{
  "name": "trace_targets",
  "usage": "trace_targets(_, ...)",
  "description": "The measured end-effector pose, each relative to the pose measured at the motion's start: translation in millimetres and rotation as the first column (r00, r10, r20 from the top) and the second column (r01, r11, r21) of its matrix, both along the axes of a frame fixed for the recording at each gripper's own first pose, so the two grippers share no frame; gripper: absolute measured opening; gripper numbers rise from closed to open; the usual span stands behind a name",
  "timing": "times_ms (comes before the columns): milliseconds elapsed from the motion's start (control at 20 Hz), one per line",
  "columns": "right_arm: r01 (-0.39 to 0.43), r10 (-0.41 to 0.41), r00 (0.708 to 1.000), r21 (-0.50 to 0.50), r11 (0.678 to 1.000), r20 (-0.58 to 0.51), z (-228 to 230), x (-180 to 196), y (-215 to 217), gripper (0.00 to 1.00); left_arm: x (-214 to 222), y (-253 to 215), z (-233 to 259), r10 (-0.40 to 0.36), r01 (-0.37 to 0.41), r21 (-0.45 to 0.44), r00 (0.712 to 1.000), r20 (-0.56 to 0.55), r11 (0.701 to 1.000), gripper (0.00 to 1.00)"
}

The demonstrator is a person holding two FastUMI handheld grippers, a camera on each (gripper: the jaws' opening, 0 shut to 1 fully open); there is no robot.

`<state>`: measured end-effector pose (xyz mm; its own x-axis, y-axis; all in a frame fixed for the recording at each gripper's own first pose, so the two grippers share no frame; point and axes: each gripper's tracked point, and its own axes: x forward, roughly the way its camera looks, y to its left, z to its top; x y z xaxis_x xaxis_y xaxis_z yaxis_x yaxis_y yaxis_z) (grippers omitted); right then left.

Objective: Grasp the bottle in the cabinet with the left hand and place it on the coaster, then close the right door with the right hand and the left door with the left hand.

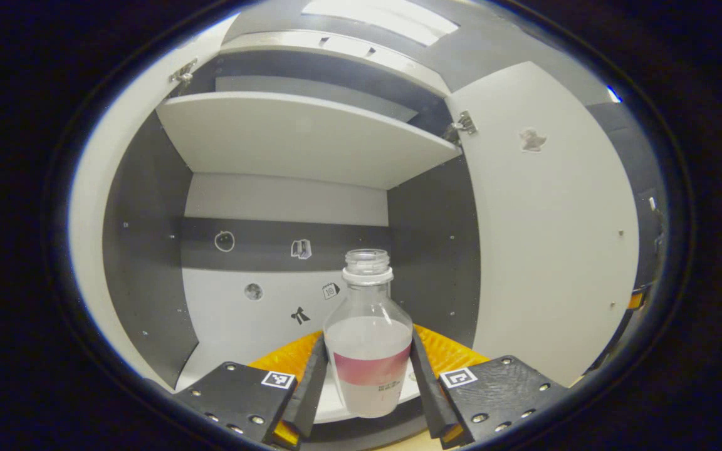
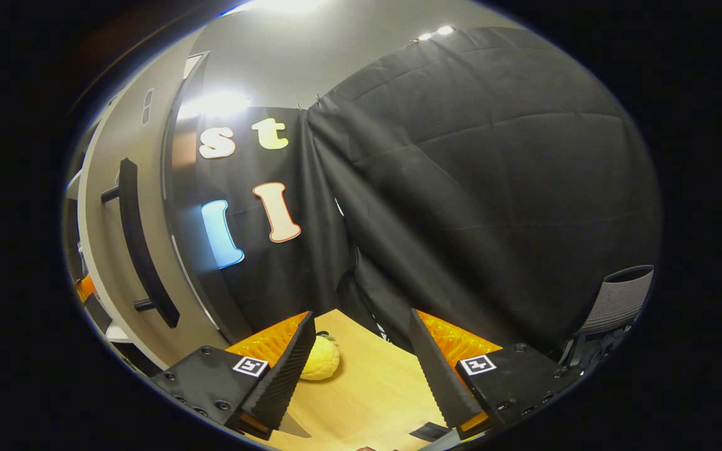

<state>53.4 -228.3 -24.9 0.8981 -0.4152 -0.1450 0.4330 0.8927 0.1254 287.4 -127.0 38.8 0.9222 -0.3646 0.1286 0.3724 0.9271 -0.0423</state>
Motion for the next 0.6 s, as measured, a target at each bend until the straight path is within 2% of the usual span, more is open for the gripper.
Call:
trace_targets(250,-0.013,0.013,1.000,-0.004,1.000,0.004,0.8,-10.7,5.5,0.95,-15.0,0.4,-5.1,0.005,-0.004,0.006,1.000,-0.024,1.000,0.69)
trace_targets(400,-0.024,0.024,1.000,-0.011,1.000,-0.014,-4.6,-18.8,8.3,0.95,-38.1,-3.1,-36.6,-0.005,0.004,-0.010,0.995,-0.100,1.000,0.69)
trace_targets(550,-0.044,0.044,0.998,0.002,0.999,-0.040,-8.6,-27.9,14.7,0.95,-61.0,-5.1,-70.7,-0.004,0.005,0.001,0.978,-0.208,1.000,0.69)
trace_targets(600,-0.048,0.048,0.998,0.002,0.999,-0.045,-8.8,-31.0,16.1,0.92,-65.6,-5.7,-77.6,-0.006,0.006,0.003,0.970,-0.243,1.000,0.69)
